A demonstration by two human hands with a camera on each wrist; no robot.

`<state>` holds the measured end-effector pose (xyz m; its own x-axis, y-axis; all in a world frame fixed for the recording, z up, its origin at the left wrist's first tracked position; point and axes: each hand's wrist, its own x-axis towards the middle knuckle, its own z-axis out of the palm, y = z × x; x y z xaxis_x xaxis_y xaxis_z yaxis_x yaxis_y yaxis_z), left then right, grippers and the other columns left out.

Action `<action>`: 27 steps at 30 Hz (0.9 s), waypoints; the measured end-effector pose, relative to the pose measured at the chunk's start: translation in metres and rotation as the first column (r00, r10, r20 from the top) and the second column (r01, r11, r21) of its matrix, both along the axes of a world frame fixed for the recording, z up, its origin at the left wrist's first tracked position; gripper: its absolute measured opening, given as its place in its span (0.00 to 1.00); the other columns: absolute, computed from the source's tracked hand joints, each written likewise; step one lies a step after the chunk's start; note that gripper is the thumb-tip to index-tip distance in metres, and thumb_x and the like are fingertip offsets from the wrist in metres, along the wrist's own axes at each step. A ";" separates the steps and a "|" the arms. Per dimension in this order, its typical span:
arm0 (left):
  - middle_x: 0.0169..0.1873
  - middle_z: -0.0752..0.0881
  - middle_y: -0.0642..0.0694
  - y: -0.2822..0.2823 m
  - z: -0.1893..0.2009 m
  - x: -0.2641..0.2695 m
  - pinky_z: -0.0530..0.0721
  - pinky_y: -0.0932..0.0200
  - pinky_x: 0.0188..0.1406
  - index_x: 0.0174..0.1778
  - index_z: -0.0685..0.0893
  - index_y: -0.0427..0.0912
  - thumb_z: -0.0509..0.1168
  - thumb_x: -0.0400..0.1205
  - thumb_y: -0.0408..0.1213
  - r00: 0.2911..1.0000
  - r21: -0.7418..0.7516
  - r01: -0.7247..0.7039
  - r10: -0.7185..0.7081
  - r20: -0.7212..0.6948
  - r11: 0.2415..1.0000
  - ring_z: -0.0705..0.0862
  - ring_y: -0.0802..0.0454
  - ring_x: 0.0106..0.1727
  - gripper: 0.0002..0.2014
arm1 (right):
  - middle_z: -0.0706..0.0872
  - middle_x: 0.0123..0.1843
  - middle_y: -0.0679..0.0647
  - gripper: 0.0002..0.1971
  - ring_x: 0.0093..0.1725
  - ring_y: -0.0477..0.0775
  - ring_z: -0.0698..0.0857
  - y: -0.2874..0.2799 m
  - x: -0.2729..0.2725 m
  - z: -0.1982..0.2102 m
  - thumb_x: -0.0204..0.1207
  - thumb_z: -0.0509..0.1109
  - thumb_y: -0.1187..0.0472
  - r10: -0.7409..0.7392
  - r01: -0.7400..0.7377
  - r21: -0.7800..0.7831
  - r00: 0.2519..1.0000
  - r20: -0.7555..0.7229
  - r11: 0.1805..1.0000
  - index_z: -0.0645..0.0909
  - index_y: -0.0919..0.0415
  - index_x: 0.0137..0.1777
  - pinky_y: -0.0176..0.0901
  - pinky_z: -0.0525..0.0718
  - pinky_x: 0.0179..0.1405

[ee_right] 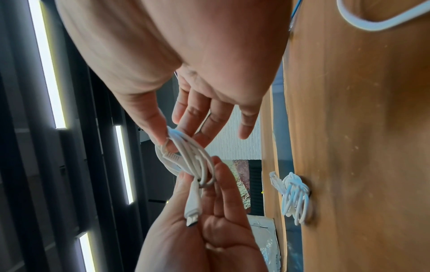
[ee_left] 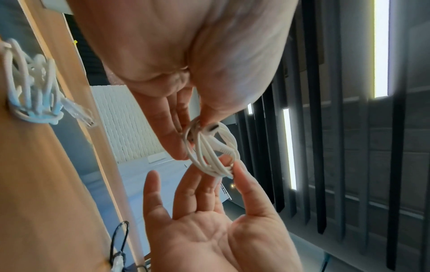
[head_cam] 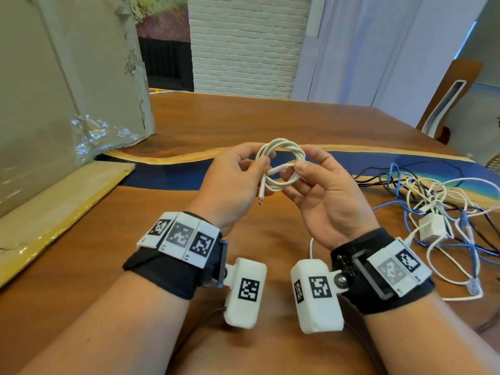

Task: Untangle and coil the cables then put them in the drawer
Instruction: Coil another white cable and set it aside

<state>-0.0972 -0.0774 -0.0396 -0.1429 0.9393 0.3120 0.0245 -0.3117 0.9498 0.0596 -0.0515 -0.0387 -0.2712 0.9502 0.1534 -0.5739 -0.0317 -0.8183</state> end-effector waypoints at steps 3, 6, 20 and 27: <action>0.46 0.91 0.33 0.002 0.000 0.000 0.90 0.45 0.47 0.59 0.90 0.45 0.63 0.90 0.33 1.000 0.048 -0.031 0.031 -0.004 0.998 0.88 0.43 0.42 0.11 | 0.92 0.41 0.57 0.18 0.42 0.55 0.92 0.000 0.001 0.001 0.81 0.67 0.74 0.024 -0.025 -0.011 0.999 -0.030 1.000 0.76 0.57 0.68 0.53 0.86 0.57; 0.46 0.93 0.40 0.003 -0.001 -0.001 0.90 0.48 0.48 0.62 0.90 0.45 0.63 0.90 0.32 0.997 0.089 -0.066 0.068 -0.020 0.994 0.90 0.47 0.44 0.11 | 0.92 0.42 0.58 0.23 0.44 0.57 0.92 -0.001 -0.002 0.002 0.81 0.67 0.74 0.045 -0.045 0.002 0.998 -0.052 0.999 0.73 0.55 0.72 0.51 0.89 0.51; 0.41 0.94 0.40 -0.001 0.001 -0.001 0.91 0.51 0.40 0.61 0.89 0.46 0.63 0.90 0.32 0.999 0.032 -0.040 0.039 0.005 0.999 0.91 0.47 0.38 0.10 | 0.86 0.41 0.58 0.21 0.44 0.57 0.90 0.000 -0.002 0.001 0.79 0.67 0.77 0.011 -0.013 0.116 1.000 0.021 0.993 0.75 0.59 0.69 0.54 0.88 0.54; 0.46 0.93 0.42 -0.004 0.003 -0.002 0.88 0.61 0.44 0.64 0.88 0.38 0.62 0.89 0.27 1.000 0.218 -0.025 0.027 -0.005 0.976 0.91 0.54 0.43 0.12 | 0.88 0.39 0.52 0.08 0.44 0.58 0.87 -0.001 -0.002 0.003 0.75 0.69 0.70 -0.083 0.048 0.211 0.983 0.164 0.976 0.87 0.58 0.42 0.57 0.78 0.54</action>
